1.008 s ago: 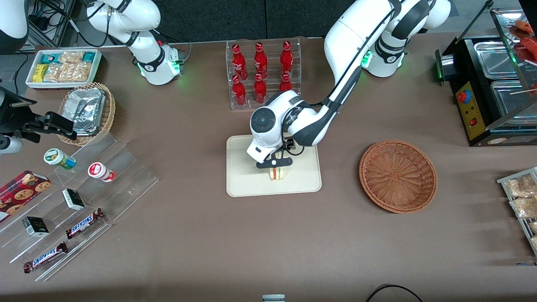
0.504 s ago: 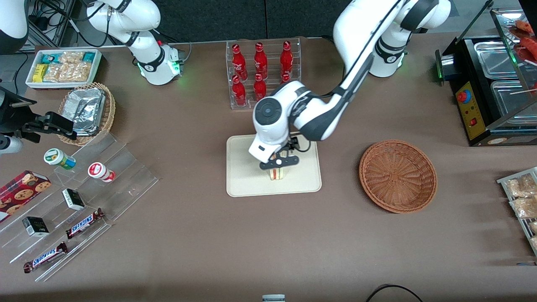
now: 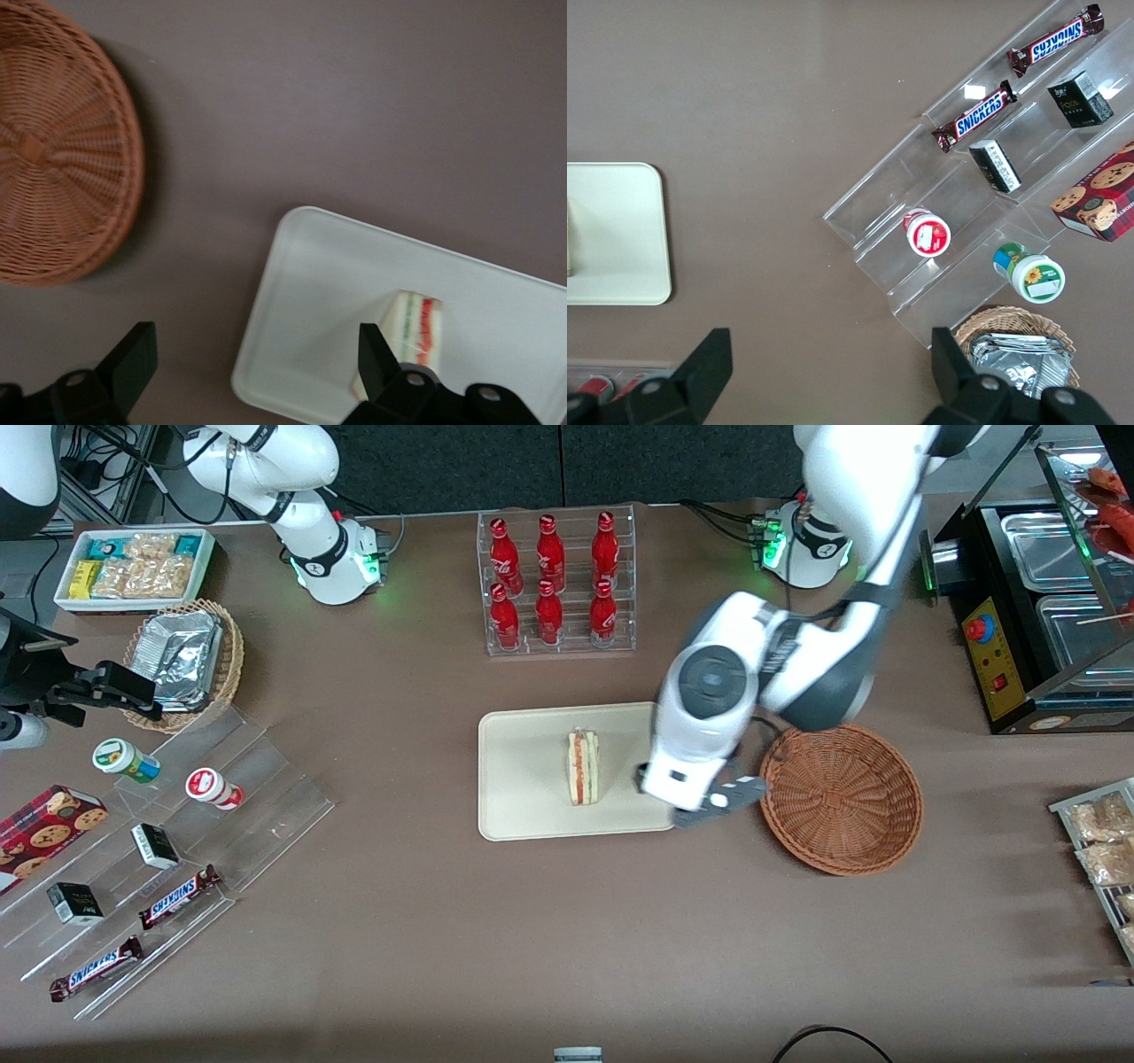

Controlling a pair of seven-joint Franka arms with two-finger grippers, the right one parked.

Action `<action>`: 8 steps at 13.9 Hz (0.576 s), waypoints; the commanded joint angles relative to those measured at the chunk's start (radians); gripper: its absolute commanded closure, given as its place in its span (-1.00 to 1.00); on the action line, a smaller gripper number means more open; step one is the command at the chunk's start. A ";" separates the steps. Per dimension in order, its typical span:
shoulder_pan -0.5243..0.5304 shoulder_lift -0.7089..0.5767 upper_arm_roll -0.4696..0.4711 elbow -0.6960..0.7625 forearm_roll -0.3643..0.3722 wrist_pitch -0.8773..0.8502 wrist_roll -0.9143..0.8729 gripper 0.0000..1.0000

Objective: Place sandwich from basket to tray

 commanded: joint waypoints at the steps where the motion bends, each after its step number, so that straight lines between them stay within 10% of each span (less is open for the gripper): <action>1: 0.090 -0.071 -0.010 -0.041 -0.053 -0.090 0.138 -1.00; 8: 0.306 -0.241 -0.017 -0.109 -0.083 -0.269 0.463 -1.00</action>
